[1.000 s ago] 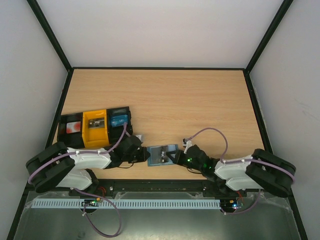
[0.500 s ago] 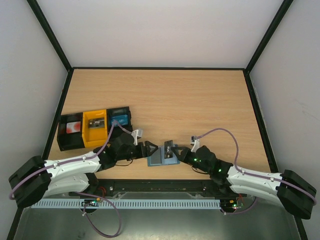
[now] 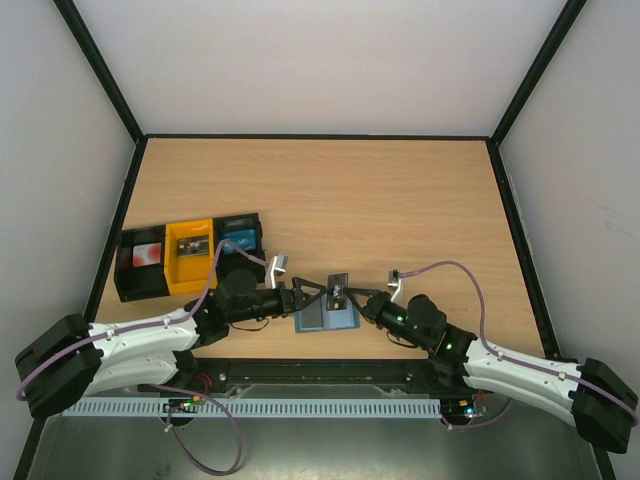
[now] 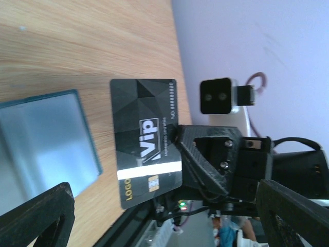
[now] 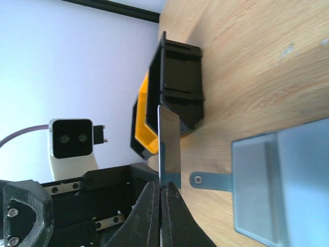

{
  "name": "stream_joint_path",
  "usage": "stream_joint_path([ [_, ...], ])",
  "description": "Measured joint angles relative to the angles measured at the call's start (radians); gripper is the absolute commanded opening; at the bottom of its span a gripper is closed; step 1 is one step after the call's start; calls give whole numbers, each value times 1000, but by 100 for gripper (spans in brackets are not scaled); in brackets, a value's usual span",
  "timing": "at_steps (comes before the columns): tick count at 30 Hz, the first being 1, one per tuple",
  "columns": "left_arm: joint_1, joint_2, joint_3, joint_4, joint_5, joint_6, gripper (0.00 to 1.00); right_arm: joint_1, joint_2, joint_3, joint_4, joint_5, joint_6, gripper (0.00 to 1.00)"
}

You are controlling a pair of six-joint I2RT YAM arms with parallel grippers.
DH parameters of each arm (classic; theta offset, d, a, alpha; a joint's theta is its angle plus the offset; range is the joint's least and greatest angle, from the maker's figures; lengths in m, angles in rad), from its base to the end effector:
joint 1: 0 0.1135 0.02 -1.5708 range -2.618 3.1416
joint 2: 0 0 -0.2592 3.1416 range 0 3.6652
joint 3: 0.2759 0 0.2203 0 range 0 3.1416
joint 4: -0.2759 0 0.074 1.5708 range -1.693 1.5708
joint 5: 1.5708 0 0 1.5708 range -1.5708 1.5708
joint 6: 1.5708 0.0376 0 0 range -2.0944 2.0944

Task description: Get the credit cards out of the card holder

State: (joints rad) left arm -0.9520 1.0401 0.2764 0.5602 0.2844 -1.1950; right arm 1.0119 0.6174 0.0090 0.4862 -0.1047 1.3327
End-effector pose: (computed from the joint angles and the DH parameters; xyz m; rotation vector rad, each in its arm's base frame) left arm 0.1023 -0.1619 0.2115 -0.0116 2.1578 -1.6811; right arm 0.0642 0.1101 0.1781 0.2357 2.0566 1.7282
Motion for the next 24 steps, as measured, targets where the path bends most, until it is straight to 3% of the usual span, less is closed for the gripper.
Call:
stream_joint_path([
  [10, -3, 109, 14, 120, 40, -23, 75, 9, 23, 10, 107, -35, 68, 2],
  [13, -3, 134, 16, 145, 46, -34, 54, 18, 39, 11, 135, -48, 75, 2],
  [18, -4, 148, 15, 203, 53, -49, 6, 24, 50, 11, 158, -65, 80, 3],
  [24, -3, 126, 11, 246, 83, -53, 3, 24, 23, 13, 123, -106, 28, 16],
])
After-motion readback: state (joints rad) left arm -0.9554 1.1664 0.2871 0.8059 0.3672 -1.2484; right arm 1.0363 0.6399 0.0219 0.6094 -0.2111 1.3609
